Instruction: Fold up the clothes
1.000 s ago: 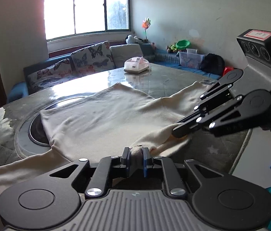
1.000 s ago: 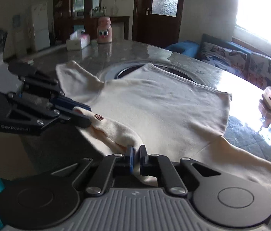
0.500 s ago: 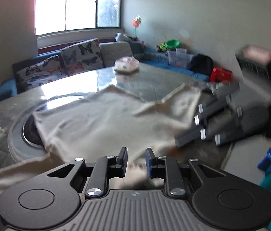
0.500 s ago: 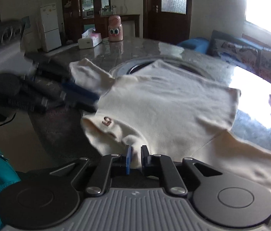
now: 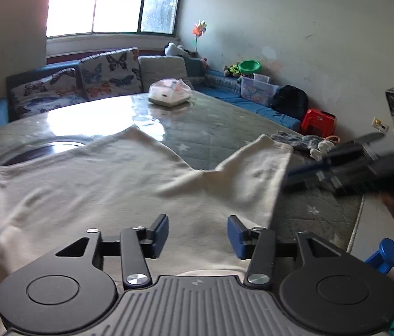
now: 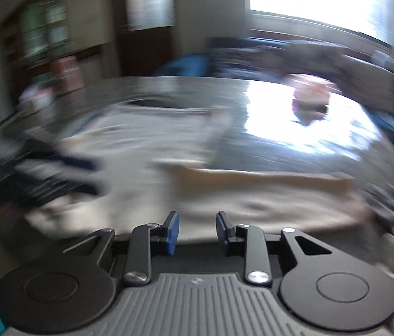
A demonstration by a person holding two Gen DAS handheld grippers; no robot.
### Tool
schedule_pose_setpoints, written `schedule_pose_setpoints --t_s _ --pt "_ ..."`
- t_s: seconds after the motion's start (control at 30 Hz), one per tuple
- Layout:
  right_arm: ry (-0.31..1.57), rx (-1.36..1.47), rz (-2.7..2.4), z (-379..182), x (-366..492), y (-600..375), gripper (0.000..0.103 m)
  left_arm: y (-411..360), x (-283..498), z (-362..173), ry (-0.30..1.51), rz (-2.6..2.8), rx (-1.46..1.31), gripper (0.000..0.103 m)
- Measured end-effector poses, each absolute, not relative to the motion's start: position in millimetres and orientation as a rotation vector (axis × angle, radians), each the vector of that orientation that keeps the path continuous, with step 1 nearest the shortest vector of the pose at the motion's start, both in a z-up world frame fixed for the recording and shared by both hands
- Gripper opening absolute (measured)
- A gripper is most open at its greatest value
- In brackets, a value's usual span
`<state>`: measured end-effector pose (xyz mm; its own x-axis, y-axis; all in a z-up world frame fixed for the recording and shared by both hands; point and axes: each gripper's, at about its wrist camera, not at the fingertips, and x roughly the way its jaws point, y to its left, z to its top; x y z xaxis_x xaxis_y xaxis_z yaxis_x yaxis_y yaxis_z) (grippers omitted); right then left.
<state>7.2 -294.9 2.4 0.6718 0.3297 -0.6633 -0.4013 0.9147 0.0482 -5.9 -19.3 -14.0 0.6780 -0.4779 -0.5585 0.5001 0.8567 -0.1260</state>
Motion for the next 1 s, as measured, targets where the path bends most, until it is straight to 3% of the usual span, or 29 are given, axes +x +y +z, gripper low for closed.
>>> schedule_pose_setpoints --t_s 0.23,0.33,0.67,0.77,0.83,1.0 --pt "0.743 -0.012 0.096 -18.9 52.8 -351.3 0.029 -36.7 -7.7 -25.6 0.640 -0.558 0.069 0.053" --pt "0.733 0.034 0.033 -23.1 66.3 -364.0 0.036 -39.7 -10.5 -28.1 0.645 -0.559 0.075 0.053" --pt "0.710 0.122 -0.066 -36.9 75.8 -377.9 0.036 -41.3 -11.8 -24.8 0.638 -0.553 0.075 0.053" --pt "0.699 0.115 -0.058 -36.7 75.3 -376.7 0.017 -42.4 -11.3 -24.5 0.639 -0.550 0.076 0.054" --pt "0.691 0.116 -0.053 -35.4 75.0 -377.2 0.011 -42.7 -11.2 -24.1 0.639 -0.547 0.077 0.057" --pt "0.648 0.104 -0.062 -24.2 69.5 -382.9 0.005 -42.3 -11.1 -21.6 0.630 -0.534 0.078 0.067"
